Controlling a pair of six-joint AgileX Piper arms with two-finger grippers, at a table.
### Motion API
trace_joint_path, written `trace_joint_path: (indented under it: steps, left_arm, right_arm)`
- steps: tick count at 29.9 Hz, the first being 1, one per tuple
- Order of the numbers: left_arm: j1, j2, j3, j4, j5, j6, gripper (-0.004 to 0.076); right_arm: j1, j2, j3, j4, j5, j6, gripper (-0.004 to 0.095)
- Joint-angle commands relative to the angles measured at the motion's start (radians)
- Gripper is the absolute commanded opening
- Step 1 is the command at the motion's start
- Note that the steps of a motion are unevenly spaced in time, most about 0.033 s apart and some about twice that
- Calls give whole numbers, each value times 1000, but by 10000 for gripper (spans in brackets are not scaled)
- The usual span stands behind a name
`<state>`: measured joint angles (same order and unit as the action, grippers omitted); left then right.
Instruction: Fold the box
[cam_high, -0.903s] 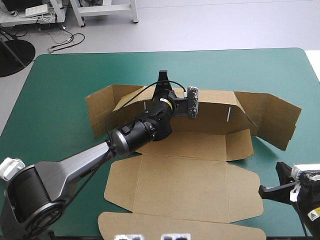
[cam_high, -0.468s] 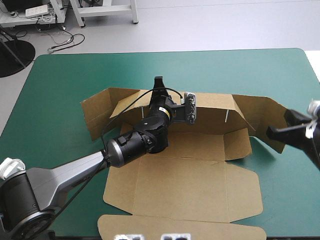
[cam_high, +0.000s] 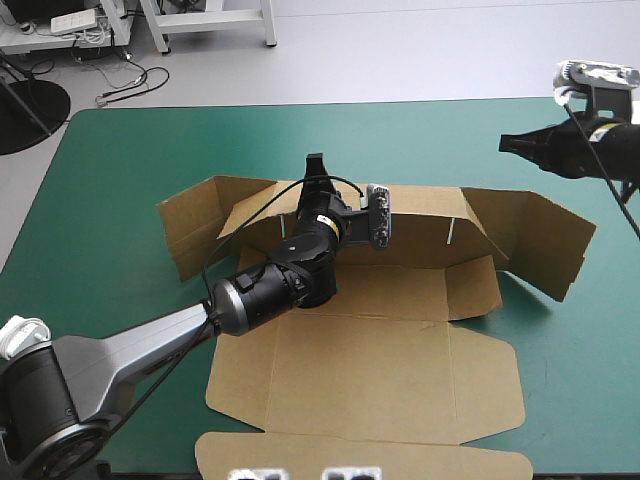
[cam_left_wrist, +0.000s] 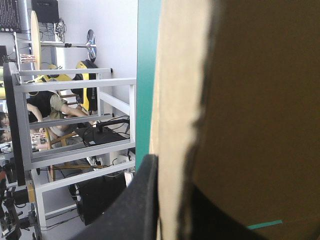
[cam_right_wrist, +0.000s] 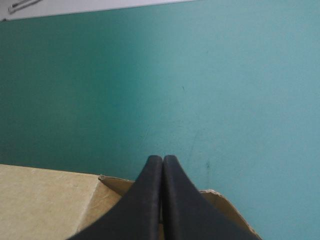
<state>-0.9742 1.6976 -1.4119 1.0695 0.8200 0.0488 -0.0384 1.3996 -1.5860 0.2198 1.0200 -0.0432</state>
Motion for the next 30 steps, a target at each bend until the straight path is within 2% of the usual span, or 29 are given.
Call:
trace_joint_path:
  steps: [1, 7, 11, 20, 30]
  left_arm:
    - [-2, -48, -16, 9, 40, -20, -10]
    - [-2, -48, -16, 9, 45, -31, -10]
    - [-2, -48, -16, 9, 54, -32, -10]
    - [-2, -48, -16, 17, 58, -49, -10]
    - [-2, -48, -16, 33, 71, -71, -10]
  right_arm:
    - [-1, 70, -111, 28, 39, -15, -20]
    - [-5, 196, -160, 32, 178, -24, -20]
    - [-23, 230, -160, 30, 230, -30, -20]
    - [-33, 234, -154, 33, 231, -24, -20]
    - [-33, 207, -24, 67, 233, -41, -20]
